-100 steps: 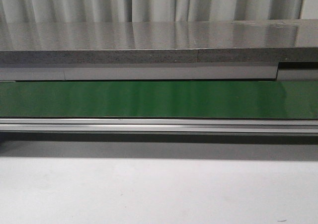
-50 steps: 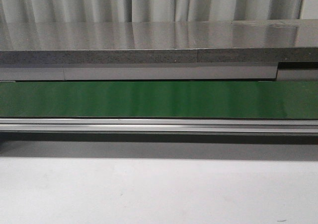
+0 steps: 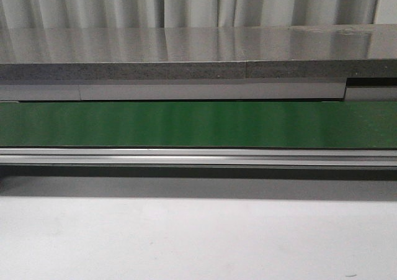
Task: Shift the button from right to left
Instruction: 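Lift the button and lower it onto the conveyor belt end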
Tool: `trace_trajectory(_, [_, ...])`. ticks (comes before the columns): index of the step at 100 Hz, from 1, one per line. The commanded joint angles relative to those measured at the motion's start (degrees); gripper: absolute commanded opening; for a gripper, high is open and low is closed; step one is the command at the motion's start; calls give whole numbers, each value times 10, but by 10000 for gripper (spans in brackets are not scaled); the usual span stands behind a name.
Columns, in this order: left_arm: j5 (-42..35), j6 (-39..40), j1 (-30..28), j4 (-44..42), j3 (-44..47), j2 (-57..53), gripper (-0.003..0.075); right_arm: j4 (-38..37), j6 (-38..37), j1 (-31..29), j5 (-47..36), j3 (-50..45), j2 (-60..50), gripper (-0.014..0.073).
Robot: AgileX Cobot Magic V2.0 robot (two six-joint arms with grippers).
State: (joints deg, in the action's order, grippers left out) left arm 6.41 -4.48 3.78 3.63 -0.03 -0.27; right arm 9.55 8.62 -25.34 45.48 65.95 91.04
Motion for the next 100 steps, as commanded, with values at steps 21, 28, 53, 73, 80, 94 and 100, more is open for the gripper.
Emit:
trace_trajectory(21, [-43,6,3,0,26,-18,-20,19,-18,52,-4,-9,-32,131])
trace_trajectory(28, [-43,6,3,0,26,-18,-20,25,-18,57,-6,-12,-30,131])
trace_trajectory(53, [-43,6,3,0,26,-18,-20,25,-16,60,-5,-12,-31,245])
trace_trajectory(73, [-43,6,3,0,26,-18,-20,31,-13,60,-22,-12,-31,668])
trace_trajectory(80, [-43,6,3,0,26,-18,-20,38,-13,60,-25,-12,-31,638])
trace_trajectory(94, [-43,6,3,0,26,-18,-20,42,-13,61,-25,-12,-38,629])
trace_trajectory(100, [-43,6,3,0,26,-18,-20,42,-13,62,-25,-12,-46,629])
